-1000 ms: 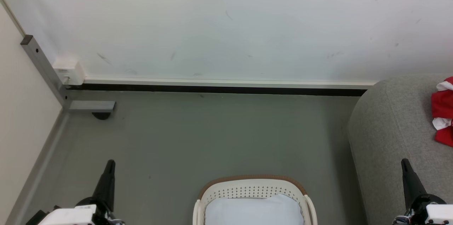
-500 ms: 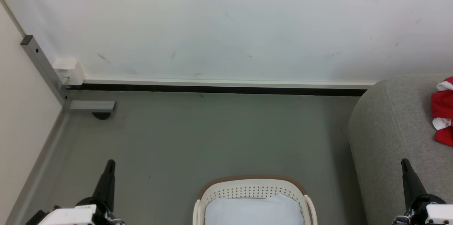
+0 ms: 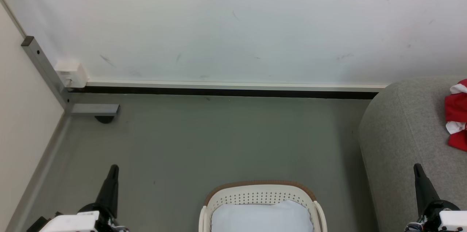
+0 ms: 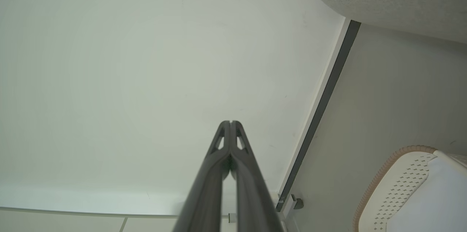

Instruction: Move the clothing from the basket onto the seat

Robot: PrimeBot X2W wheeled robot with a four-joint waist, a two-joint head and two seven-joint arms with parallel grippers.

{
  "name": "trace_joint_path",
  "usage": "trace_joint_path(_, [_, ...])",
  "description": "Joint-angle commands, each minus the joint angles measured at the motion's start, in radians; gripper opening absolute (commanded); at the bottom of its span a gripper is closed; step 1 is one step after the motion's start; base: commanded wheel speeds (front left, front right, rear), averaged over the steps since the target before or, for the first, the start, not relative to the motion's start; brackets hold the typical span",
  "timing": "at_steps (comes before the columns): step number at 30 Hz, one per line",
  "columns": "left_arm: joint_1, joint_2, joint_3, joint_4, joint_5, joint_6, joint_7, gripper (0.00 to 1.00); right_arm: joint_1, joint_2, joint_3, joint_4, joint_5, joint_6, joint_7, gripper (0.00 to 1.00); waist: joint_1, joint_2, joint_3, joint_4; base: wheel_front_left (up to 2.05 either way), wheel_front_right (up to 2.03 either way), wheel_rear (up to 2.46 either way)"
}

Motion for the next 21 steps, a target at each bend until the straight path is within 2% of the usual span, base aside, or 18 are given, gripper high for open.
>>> trace_joint_path(1, [-0.008,0.002,0.002,-0.004,-0.013,-0.004,0.004,0.00,-0.012,-0.008,-0.004,-0.005,0.001,-0.002,0.004,0.00,0.0000,0.0000,0.000,0.000,0.00,0.00,0.00])
trace_joint_path(21, [-0.008,0.002,0.002,-0.004,-0.013,-0.004,0.004,0.00,-0.012,-0.008,-0.004,-0.005,0.001,-0.002,0.004,0.00,0.0000,0.0000,0.000,0.000,0.00,0.00,0.00])
